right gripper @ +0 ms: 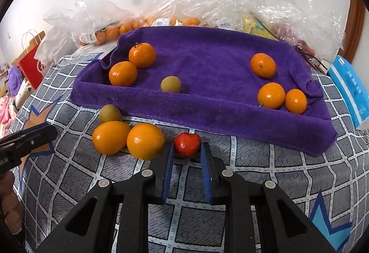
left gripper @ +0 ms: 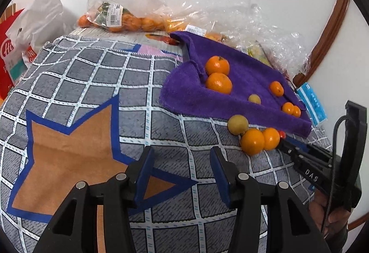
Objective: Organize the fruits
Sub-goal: 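Close the right gripper on the red cherry tomato, then lift the red tomato with the right gripper while the left gripper moves toward a tangerine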
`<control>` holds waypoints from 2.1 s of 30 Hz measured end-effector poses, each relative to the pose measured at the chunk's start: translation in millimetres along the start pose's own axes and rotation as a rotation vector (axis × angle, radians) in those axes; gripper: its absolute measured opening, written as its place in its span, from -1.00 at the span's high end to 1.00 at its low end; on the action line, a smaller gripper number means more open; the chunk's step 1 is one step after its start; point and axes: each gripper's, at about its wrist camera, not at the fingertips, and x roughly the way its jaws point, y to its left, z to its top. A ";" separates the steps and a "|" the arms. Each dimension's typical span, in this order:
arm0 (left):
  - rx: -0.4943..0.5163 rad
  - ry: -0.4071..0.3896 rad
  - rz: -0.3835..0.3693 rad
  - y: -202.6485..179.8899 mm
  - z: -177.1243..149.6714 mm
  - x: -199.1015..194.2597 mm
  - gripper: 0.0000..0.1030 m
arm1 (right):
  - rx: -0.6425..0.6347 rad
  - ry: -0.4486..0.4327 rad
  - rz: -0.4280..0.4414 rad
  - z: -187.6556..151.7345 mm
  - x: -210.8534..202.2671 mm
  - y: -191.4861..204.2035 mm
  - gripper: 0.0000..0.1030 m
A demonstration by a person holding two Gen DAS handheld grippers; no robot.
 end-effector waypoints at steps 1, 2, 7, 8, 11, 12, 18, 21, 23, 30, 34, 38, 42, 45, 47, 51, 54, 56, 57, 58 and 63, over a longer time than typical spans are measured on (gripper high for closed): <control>0.008 0.009 0.009 -1.2 -1.1 2.2 0.08 | 0.004 -0.001 0.002 -0.5 -1.2 -1.7 0.55; 0.018 0.012 0.020 -2.7 -2.1 3.4 0.08 | 0.009 -0.001 0.008 -1.3 -2.5 -3.7 0.55; 0.065 -0.001 0.048 -10.3 -5.2 3.4 0.08 | 0.032 -0.016 0.029 -8.8 -14.8 -14.9 0.55; 0.071 -0.003 0.051 -11.3 -5.4 3.4 0.08 | 0.039 -0.020 0.028 -10.6 -18.3 -17.8 0.55; 0.077 -0.004 0.044 -12.4 -5.6 3.6 0.09 | 0.050 -0.034 0.017 -15.1 -29.0 -25.6 0.55; 0.076 -0.003 0.037 -12.4 -5.7 3.5 0.09 | 0.053 -0.040 0.014 -16.9 -32.8 -27.9 0.55; 0.096 0.006 0.021 -15.7 -8.1 3.8 0.11 | 0.047 -0.042 0.014 -28.5 -40.9 -34.2 0.55; 0.125 0.009 0.044 -20.1 -8.9 5.4 0.08 | 0.057 -0.036 0.027 -35.1 -43.3 -36.1 0.55; 0.129 0.011 0.046 -20.6 -8.5 6.3 0.07 | 0.059 -0.027 0.032 -38.9 -43.5 -37.0 0.55; 0.152 0.011 0.053 -24.3 -9.6 7.3 -0.01 | 0.040 -0.006 0.026 -48.1 -38.0 -35.3 0.55; 0.157 0.010 0.055 -25.6 -9.9 7.2 -0.01 | 0.040 -0.001 0.022 -48.5 -36.6 -35.0 0.53; 0.140 0.009 0.043 -23.6 -9.4 6.4 -0.01 | 0.034 0.002 0.014 -47.0 -33.9 -34.3 0.42; 0.144 0.008 0.047 -22.5 -9.5 5.7 -0.01 | 0.033 0.001 0.003 -44.8 -30.8 -35.0 0.40; 0.144 0.007 0.046 -22.1 -9.5 5.1 -0.01 | 0.040 0.000 0.000 -43.1 -29.2 -36.1 0.40; 0.141 0.004 0.041 -21.7 -9.7 4.1 -0.01 | 0.038 0.002 -0.007 -42.5 -28.4 -36.2 0.45; 0.137 -0.008 0.029 -21.7 -10.3 0.7 0.01 | 0.032 0.001 -0.009 -42.1 -29.2 -35.2 0.53; 0.158 -0.024 0.020 -26.6 -11.2 -3.8 0.02 | 0.035 -0.012 -0.006 -41.7 -34.1 -36.1 0.53; 0.170 -0.020 0.019 -33.0 -11.2 -7.4 0.03 | 0.035 -0.024 -0.010 -40.7 -39.9 -37.6 0.53; 0.177 -0.021 0.007 -37.4 -10.9 -10.8 0.03 | 0.034 -0.030 -0.012 -40.0 -42.7 -38.5 0.53; 0.185 -0.028 -0.009 -42.9 -10.2 -15.6 0.03 | 0.034 -0.037 -0.014 -39.3 -45.6 -39.5 0.53; 0.213 -0.013 -0.002 -67.8 -2.5 -16.6 0.02 | 0.055 -0.070 -0.014 -36.8 -58.4 -48.1 0.53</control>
